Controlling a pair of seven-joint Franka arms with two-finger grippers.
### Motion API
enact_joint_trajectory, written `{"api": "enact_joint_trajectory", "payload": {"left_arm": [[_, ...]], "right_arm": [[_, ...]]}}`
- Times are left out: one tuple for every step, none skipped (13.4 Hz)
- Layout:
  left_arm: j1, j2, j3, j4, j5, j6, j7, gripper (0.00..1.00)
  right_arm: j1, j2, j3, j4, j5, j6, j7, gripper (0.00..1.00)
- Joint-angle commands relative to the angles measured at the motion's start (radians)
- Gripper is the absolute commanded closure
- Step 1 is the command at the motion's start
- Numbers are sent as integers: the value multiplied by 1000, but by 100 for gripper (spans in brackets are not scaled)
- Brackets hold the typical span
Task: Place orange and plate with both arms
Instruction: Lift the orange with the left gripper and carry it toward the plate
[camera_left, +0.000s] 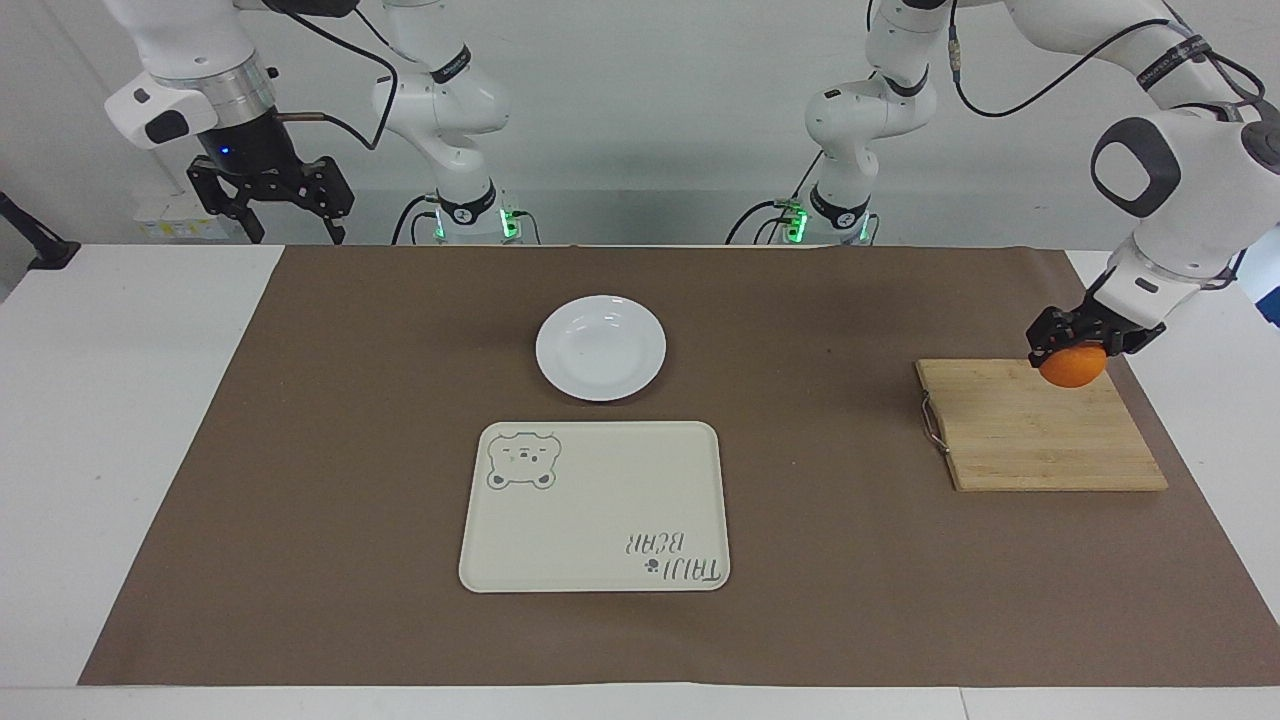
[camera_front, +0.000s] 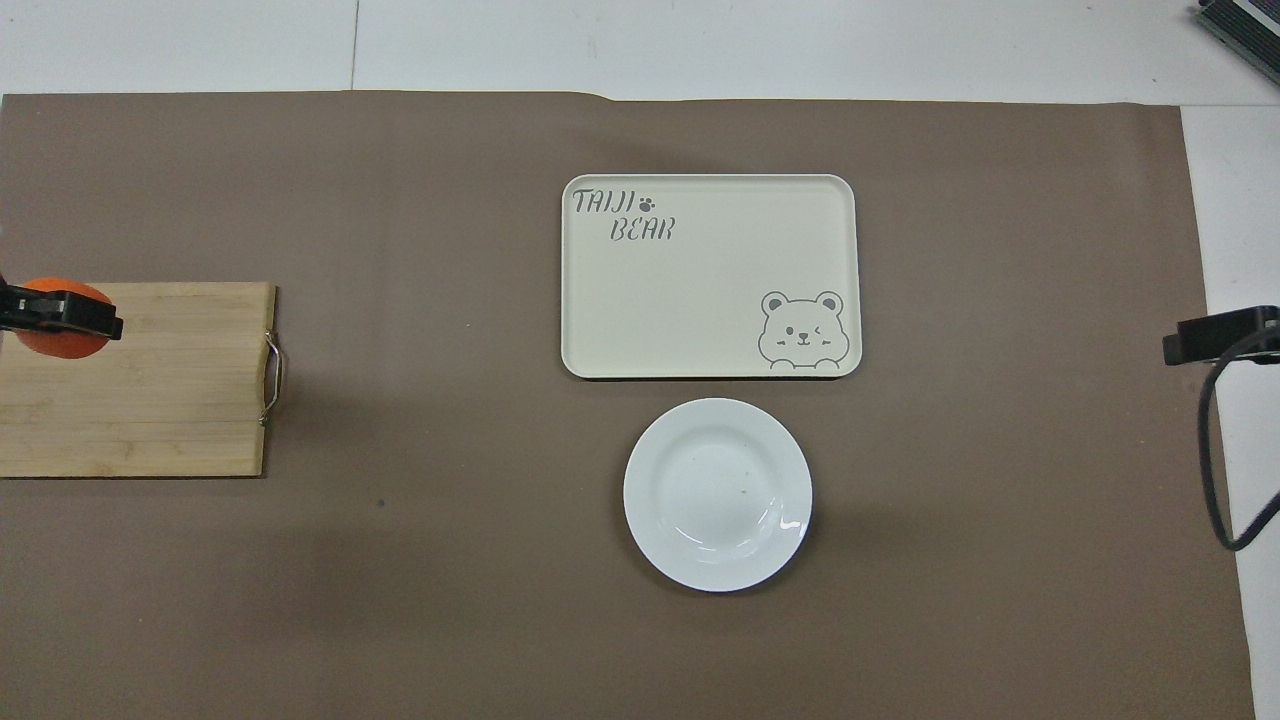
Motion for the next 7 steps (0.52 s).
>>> {"api": "enact_joint_trajectory", "payload": {"left_arm": [[-79, -11, 11, 4, 14, -18, -87, 100], [-108, -10, 11, 4, 14, -10, -125, 100], [-134, -10, 11, 4, 14, -7, -156, 100], [-156, -8, 11, 6, 14, -4, -173, 100], [-186, -8, 9, 6, 14, -2, -188, 100], [-211, -10, 9, 4, 13, -2, -210, 100], [-249, -10, 9, 4, 13, -7, -254, 100]], "right_arm": [[-6, -3, 2, 7, -7, -18, -22, 0], [-6, -3, 2, 7, -7, -18, -24, 0], [-6, -3, 2, 7, -7, -18, -24, 0], [-6, -3, 2, 7, -7, -18, -24, 0], [-6, -3, 2, 7, -7, -18, -22, 0], [-6, -3, 2, 7, -7, -18, -24, 0], [-6, -3, 2, 7, -7, -18, -24, 0]]}}
